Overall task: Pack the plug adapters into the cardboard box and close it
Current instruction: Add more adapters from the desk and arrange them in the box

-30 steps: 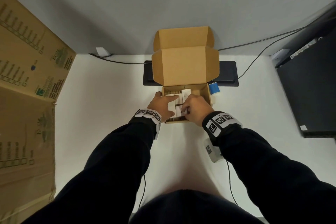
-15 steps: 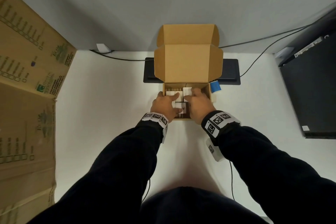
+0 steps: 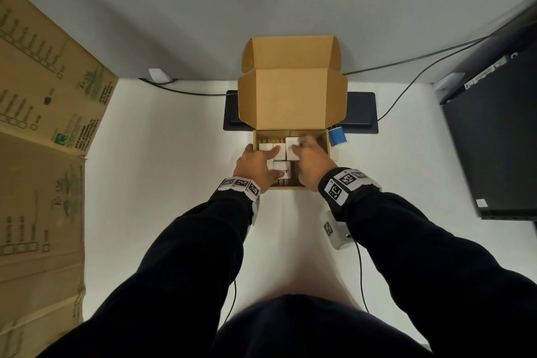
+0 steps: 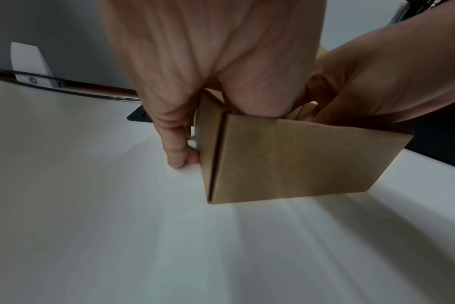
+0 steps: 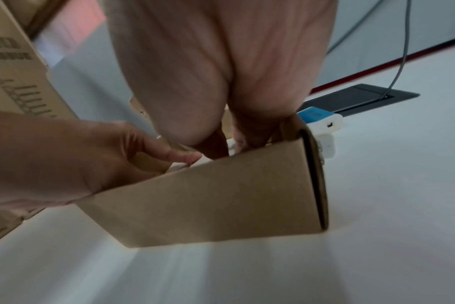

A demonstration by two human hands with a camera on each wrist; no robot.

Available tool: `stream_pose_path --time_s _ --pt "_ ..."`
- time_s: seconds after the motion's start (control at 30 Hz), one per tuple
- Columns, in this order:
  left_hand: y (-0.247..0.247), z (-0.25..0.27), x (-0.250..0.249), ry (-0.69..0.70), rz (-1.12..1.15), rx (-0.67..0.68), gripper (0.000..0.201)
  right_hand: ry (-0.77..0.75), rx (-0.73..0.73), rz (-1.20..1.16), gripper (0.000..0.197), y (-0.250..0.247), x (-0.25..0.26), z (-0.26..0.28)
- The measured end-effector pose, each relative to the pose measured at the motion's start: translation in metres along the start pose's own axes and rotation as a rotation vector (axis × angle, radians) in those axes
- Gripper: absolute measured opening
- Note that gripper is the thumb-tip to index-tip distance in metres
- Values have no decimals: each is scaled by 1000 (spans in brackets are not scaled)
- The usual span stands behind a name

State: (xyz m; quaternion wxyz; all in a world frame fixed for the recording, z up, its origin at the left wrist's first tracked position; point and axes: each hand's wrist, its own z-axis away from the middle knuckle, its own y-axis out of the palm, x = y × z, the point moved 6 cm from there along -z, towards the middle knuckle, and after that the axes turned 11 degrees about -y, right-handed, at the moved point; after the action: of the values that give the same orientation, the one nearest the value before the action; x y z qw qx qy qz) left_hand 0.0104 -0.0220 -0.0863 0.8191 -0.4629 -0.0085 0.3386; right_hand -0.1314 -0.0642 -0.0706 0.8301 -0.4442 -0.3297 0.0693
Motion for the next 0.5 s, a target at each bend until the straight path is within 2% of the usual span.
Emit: stream_pose_path --time_s 0.2,0.37,0.43,0.5 --pt "-1 4 -3 -26 -16 5 69 32 24 3 55 -2 2 0" --pt "-2 13 -11 -14 -132 -71 66 -3 55 -12 56 -12 6 2" --pt "-6 21 -18 -26 -234 -127 63 -31 -35 -61 51 -23 4 4" --pt "-11 29 -26 -38 -319 -187 58 -14 -224 -215 42 -37 -6 14"
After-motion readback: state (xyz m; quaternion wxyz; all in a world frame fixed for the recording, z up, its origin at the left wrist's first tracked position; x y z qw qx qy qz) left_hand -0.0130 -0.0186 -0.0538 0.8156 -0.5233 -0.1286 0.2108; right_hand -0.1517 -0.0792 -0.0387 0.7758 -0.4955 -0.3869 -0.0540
